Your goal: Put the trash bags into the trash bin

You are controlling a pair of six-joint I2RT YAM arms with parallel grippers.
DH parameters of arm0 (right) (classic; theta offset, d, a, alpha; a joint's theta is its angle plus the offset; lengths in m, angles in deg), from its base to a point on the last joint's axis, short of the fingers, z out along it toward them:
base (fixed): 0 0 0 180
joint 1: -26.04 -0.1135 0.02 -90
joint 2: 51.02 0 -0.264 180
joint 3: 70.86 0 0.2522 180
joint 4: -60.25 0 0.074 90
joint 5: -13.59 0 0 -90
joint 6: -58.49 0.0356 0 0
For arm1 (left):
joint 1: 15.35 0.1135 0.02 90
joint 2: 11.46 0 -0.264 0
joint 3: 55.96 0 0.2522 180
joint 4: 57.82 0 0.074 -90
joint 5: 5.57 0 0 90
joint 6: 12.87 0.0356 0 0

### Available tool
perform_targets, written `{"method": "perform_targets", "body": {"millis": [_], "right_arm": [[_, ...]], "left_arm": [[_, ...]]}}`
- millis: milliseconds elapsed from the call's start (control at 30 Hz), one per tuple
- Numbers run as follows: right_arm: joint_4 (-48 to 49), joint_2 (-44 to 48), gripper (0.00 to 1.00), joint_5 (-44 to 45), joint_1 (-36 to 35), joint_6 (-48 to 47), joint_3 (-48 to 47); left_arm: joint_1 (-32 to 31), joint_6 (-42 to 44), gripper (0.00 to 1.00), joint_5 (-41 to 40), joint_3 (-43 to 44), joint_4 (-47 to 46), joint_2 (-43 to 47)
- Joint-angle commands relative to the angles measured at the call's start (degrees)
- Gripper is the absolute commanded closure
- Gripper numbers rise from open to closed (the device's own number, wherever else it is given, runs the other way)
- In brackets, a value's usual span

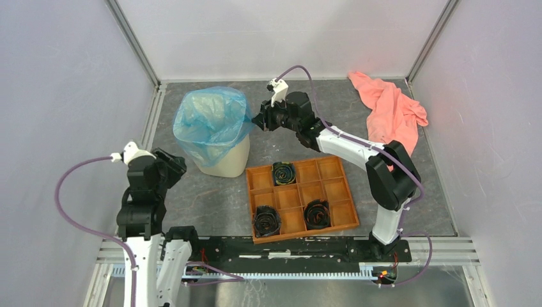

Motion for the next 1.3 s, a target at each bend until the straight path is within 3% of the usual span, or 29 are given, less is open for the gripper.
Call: {"method": "perform_targets", "body": {"millis": [0,200,333,400,500,633,867,1033,1167,1267], "right_arm": [[-1.58,3.62,0.53,1.68,0.48,-4.75,-3.02],[-3.47,7.61,0.34,-0.96,2.22,-8.09,-3.35],[-1.82,8.13,0.22,-5.81,3.35,-9.22,-4.23],[0.65,7.47,0.20,-10.97,3.87,-9.31,-5.01],[2.91,5.50,0.19,-15.08,4.36,-9.01,-7.15],[2.18,2.07,0.18,-16.61,4.86,-8.42,-12.22],[4.70,-3.99,0.14,-15.67,4.80,-7.12,-18.13],[4.88,-9.52,0.29,-12.64,4.77,-4.50,-24.51],[3.65,-12.00,0.67,-5.72,5.03,-1.08,-26.57],[5.55,-13.44,0.82,-4.69,5.47,2.03,-26.21]], "left_arm": [[-0.06,8.55,0.39,-6.49,10.09,-0.52,-2.29],[-0.06,14.75,0.23,-2.78,22.21,-7.98,-16.32],[0.03,18.53,0.16,8.72,31.68,-11.77,-31.22],[0.03,20.20,0.14,16.23,35.52,-13.32,-36.61],[0.03,20.85,0.09,18.71,38.84,-15.01,-41.78],[0.04,19.89,0.09,16.37,40.44,-14.24,-44.06],[0.05,22.39,0.05,10.49,38.53,-12.48,-39.48],[0.04,22.17,0.04,9.95,38.35,-11.23,-38.24],[0.03,20.88,0.04,11.26,34.63,-12.67,-36.52],[0.03,21.84,0.04,8.02,31.73,-13.77,-35.60]]}}
